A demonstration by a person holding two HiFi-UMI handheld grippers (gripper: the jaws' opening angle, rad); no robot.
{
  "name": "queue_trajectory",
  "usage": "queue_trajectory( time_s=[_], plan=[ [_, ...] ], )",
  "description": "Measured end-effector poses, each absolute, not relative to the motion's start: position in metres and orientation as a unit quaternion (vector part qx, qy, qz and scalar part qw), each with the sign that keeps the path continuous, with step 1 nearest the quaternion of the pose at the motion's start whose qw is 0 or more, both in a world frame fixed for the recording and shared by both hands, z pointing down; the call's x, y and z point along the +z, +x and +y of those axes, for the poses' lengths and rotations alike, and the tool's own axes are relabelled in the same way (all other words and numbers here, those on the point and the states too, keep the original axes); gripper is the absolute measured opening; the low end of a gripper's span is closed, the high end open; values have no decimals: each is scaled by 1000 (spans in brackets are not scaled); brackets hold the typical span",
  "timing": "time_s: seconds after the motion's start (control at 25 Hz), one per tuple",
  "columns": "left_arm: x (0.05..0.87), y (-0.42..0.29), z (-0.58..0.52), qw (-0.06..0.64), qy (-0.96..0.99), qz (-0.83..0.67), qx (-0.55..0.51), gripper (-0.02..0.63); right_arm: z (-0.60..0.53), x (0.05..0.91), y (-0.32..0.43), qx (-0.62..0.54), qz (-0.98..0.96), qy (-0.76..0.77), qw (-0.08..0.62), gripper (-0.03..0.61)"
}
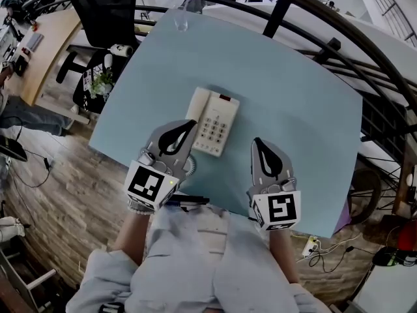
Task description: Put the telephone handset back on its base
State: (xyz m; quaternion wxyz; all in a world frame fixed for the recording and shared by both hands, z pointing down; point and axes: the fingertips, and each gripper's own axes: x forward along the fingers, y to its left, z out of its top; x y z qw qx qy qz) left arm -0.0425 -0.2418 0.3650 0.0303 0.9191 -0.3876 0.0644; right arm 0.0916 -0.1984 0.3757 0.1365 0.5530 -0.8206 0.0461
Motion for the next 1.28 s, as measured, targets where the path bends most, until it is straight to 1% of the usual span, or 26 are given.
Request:
queue_trajectory(
  time_s=[0.24,0.64,0.88,1.28],
  plan=[
    [362,-46,-242,51,920,-387,33,3,-198,377,91,47,-820,555,133,-2],
    [369,-42,-237,44,925,-375,45,3,-198,378,88,44,-820,550,150,-2],
    [374,-40,-235,51,928,-366,56,3,-196,383,88,49,-818,555,145,-2],
    [378,-39,-234,46,930,-360,56,3,-196,390,82,48,-822,541,168,-2]
  ],
)
